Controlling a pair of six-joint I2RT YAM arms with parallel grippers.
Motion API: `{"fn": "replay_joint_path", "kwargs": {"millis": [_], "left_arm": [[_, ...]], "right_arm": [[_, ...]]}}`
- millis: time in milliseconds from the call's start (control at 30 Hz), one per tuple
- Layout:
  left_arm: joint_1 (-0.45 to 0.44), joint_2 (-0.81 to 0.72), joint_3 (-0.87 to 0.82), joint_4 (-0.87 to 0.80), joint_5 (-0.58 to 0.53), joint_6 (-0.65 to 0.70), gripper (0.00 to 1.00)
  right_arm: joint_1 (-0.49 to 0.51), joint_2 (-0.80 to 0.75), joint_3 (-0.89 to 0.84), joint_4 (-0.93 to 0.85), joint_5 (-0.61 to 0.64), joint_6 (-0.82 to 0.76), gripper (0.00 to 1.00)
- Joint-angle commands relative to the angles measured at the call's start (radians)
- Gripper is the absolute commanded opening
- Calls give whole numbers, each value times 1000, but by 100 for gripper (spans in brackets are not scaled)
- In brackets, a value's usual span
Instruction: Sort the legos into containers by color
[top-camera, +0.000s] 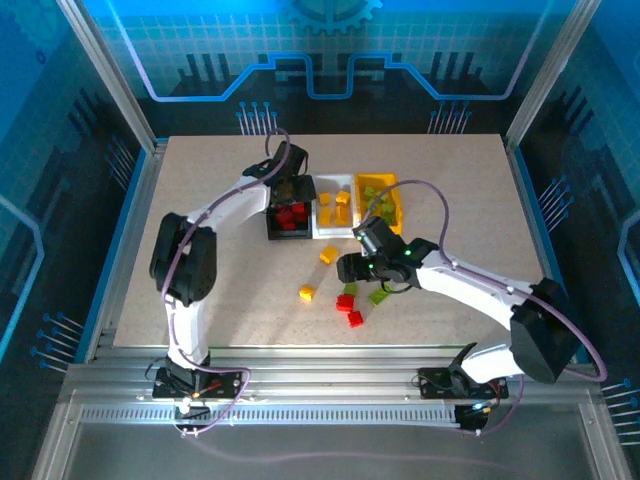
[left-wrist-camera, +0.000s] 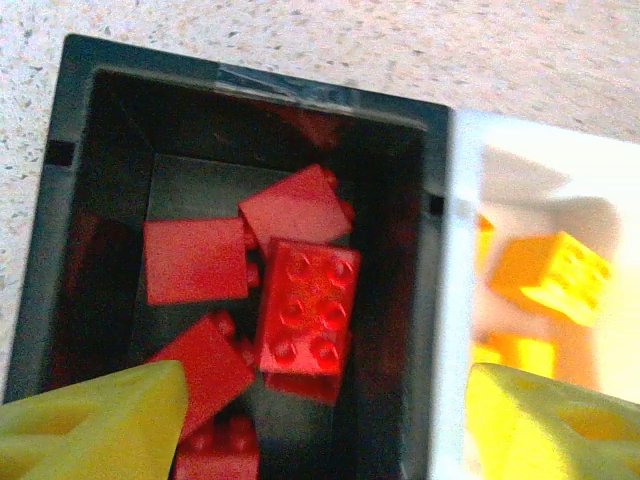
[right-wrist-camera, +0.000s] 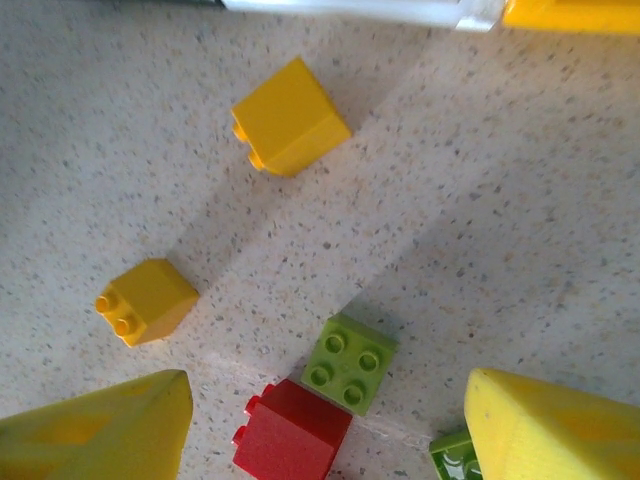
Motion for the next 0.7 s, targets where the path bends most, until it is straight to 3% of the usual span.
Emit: {"fn": "replay_joint_path", "kwargs": {"millis": [0,100,400,667], "left_arm": [[-38,-198,-90,79,73,-23,86],[-81,-339,-231,138,94,-42,99],[-197,-655,-583,162,34,-85,99],[-201,-741,-715,124,13,-110,99]], "right_arm": [[36,58,36,-25,-2,-3,74],[72,112,55,-50,2,1,74],[169,197,54,-114,59,95,75],[176,253,91,-156,49,105,71]]}}
